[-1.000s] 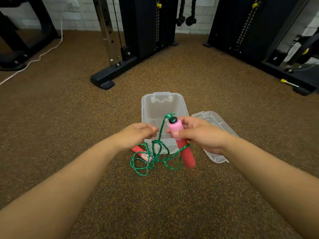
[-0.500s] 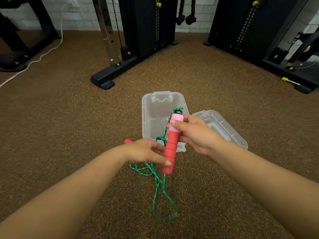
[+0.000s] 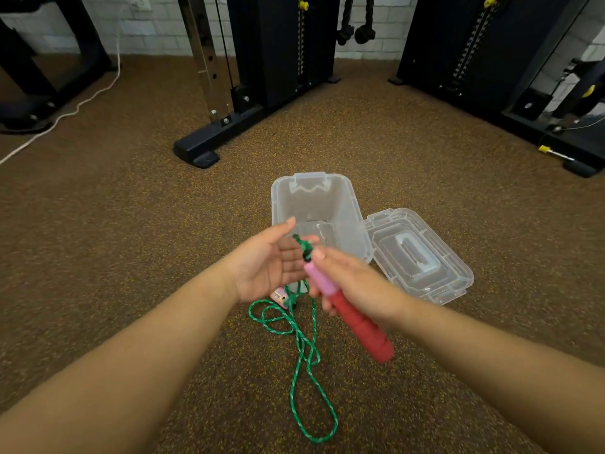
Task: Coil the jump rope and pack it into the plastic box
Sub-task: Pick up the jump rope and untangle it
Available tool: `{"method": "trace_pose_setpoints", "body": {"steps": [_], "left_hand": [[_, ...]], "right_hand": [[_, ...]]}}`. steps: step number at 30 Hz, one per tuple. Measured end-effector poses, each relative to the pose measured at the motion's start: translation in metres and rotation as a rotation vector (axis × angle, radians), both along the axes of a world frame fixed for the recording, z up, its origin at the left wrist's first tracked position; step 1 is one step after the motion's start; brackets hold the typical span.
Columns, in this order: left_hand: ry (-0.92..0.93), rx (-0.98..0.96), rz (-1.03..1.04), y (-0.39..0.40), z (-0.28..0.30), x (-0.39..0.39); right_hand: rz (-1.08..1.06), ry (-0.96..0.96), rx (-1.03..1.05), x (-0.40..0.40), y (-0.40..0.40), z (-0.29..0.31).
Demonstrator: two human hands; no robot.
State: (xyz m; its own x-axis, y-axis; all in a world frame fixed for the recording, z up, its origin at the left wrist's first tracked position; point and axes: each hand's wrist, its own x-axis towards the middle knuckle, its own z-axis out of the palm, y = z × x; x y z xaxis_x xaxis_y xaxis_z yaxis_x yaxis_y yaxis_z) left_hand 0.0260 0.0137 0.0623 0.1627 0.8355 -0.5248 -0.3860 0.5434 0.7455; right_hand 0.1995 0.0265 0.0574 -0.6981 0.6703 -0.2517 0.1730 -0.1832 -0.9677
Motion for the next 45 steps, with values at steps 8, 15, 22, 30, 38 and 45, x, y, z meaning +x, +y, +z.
{"method": "trace_pose_setpoints", "body": {"steps": [8, 15, 22, 30, 38, 45], "left_hand": [[-0.117, 0.084, 0.230, 0.007, 0.006, -0.005], [-0.071, 0.112, 0.342, 0.011, 0.009, -0.011], [-0.124, 0.061, 0.807, 0.018, 0.021, -0.062], [-0.100, 0.043, 0.755, 0.018, 0.022, -0.057], [0.240, -0.224, -0.043, 0.005, 0.004, -0.021], [0.055, -0.158, 0.005, 0.013, -0.006, -0.007]], "right_hand": [[0.126, -0.049, 0.072, -0.006, -0.017, -0.025], [-0.080, -0.040, 0.178, -0.007, -0.001, -0.009], [-0.454, -0.052, 0.175, 0.030, 0.031, -0.008], [-0.212, -0.087, 0.216, 0.005, 0.005, -0.014], [-0.283, 0.080, 0.123, -0.012, 0.005, -0.007], [-0.425, 0.072, 0.121, -0.013, 0.011, 0.003]]}}
